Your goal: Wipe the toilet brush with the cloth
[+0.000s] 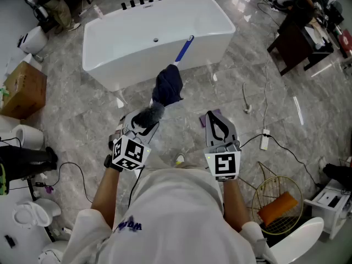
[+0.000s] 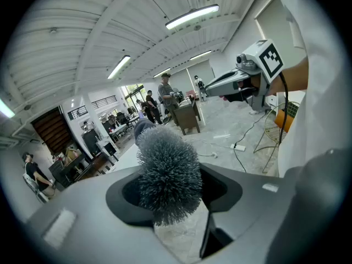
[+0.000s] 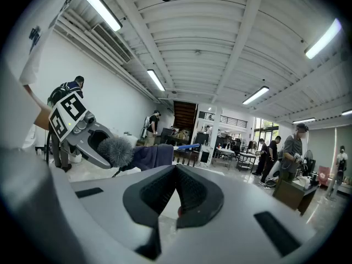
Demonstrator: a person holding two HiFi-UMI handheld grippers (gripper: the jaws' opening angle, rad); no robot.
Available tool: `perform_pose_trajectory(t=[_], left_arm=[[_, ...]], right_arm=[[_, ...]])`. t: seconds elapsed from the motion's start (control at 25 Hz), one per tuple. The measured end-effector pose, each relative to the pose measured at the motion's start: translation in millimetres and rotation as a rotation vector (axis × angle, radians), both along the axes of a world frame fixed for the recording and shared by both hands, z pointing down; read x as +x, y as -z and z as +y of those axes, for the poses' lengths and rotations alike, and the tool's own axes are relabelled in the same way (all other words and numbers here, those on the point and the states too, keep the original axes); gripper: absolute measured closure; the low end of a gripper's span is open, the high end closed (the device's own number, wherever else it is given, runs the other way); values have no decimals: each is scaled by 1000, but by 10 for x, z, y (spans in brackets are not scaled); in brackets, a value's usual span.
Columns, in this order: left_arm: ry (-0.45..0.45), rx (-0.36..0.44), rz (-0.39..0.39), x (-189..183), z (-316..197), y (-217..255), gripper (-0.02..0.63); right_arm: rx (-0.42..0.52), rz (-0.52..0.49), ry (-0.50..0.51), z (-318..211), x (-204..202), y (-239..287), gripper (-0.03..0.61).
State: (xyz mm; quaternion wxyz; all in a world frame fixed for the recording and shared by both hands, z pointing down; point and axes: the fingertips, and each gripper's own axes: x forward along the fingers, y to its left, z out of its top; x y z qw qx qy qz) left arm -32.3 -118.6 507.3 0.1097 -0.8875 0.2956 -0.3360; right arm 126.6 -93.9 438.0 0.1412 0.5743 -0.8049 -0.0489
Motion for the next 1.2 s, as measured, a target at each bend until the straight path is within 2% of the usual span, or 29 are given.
perform_pose_trajectory(t=[0.28,0.4,0.48,0.56,0.64,0.76,0.88,1.04,1.2], left_arm=[[16,-4,76,78,-25,94,394],[-3,-22,88,59,9,100,396],[-31,-36,83,69,43,96,396],[-67,-38,62,79,75,97,396],[-99,-36,49,82,104,108,394],[-145,-33,39,119,144,136,394],[-186,-37,23,184,139,174,394],[-225,-48,25,261,143,235,394],[-256,-46,16,322,187,284,394]], right_arm=[[3,25,18,-24,-16,-17,575],[45,79,63,-69,-114,75,575],[77,213,109,-111,-170,126,558],[115,383,145,-174,-210,166,494],[150,525,190,-246,-261,180,460],[200,760,306,-355,-363,79,354],[266,970,421,-463,-494,-43,288],[360,1130,482,-587,-706,-182,252],[502,1222,501,-654,-903,-263,222]])
